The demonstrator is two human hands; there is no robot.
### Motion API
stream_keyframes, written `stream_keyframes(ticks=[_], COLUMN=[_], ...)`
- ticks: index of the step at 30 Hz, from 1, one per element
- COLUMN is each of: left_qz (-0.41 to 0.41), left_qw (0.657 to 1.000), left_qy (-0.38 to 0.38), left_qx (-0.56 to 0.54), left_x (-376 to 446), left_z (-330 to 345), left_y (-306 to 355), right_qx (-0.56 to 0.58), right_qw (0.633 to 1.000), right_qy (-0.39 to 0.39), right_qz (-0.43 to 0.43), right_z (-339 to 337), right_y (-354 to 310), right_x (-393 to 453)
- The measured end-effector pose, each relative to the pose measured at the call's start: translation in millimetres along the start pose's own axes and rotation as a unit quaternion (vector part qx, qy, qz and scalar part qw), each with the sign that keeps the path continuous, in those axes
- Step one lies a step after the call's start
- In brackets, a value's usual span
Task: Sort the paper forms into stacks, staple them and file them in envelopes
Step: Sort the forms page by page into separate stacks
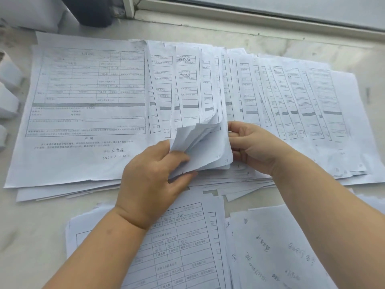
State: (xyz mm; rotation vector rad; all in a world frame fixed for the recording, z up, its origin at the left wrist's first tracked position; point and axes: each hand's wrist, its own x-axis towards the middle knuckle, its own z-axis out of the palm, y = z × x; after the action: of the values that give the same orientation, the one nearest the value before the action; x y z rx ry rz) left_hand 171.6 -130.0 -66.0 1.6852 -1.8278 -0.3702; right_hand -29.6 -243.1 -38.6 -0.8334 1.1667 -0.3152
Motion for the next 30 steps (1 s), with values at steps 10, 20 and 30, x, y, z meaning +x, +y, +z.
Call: stream_keyframes(ticks=[10,20,30], left_qz=[0.019,-0.034,0.127], left_qw=[1.0,0.997,0.988], left_qy=[0.012,0.02,-0.084], left_qx=[-0.016,-0.072,-0.012], left_x=[-1,0,6], left_z=[6,6,18], left_y=[0,4,1], right_qx=[0.025,0.038,0.006], right_qw=[0.999,0.993,0.994], right_qy=[-0.028,-0.114,-0.107], right_qz=[-0.011,-0.002,-0.007], right_z=[-8,-17,-12], right_y=[2,0,-3], right_x=[1,0,-1])
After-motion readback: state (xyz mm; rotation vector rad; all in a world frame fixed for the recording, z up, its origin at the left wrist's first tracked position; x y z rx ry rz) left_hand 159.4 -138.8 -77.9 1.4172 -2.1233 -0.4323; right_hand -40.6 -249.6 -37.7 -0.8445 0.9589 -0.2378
